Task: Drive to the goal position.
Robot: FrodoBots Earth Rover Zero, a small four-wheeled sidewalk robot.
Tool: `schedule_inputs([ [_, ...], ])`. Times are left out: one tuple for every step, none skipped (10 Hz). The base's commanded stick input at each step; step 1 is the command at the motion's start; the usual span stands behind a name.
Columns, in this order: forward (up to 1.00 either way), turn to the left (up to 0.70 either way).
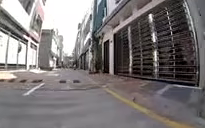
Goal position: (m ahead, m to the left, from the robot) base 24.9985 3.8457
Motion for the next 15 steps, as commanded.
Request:
schedule_inputs([
  [1.00,0.00],
  [1.00,0.00],
  [1.00,0.00],
  [1.00,0.00],
  [1.00,0.00],
  [1.00,0.00],
  [1.00,0.00],
  [1.00,0.00],
  [1.00,0.00],
  [1.00,0.00],
  [1.00,0.07],
  [1.00,0.35],
  [1.00,0.40],
  [1.00,0.40],
  [1.00,0.40],
])
